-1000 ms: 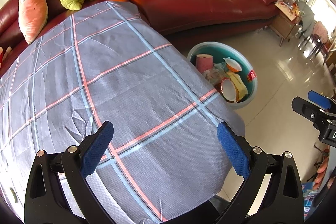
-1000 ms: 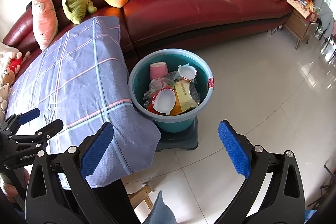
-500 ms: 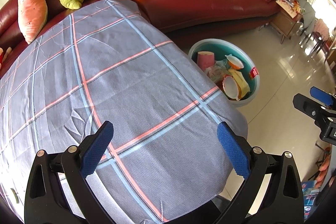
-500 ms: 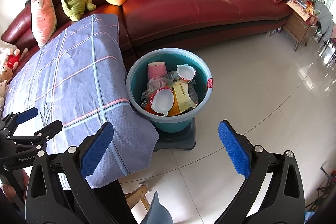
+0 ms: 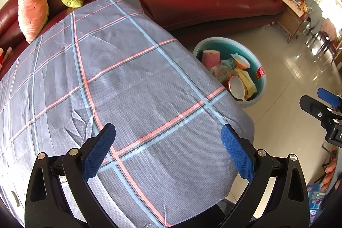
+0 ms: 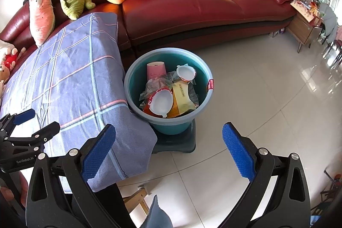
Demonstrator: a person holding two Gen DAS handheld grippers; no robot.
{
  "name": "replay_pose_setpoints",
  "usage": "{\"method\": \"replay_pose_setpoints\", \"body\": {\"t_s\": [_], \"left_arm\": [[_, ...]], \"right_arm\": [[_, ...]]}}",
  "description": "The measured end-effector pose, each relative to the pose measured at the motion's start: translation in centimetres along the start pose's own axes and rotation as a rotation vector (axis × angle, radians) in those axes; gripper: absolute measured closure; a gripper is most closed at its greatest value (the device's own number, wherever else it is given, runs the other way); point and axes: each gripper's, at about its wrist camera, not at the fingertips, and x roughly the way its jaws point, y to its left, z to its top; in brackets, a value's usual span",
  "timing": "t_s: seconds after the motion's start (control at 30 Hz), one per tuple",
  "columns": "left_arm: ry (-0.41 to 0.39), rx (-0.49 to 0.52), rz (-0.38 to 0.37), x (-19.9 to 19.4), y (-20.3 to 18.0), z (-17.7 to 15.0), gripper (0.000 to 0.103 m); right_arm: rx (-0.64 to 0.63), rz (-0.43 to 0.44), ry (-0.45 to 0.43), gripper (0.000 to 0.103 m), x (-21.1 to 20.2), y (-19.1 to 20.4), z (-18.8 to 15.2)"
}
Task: Collect trash
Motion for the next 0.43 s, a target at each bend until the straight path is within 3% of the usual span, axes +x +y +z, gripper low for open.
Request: {"method": "replay_pose_setpoints", "body": {"t_s": [0.43], "left_arm": [[0.009, -0.011, 0.015, 0.21, 0.23, -0.15, 0.004]], "right_arm": [[-0.023, -0.041, -0.018, 0.007, -0.17, 0.00, -0.11]]}}
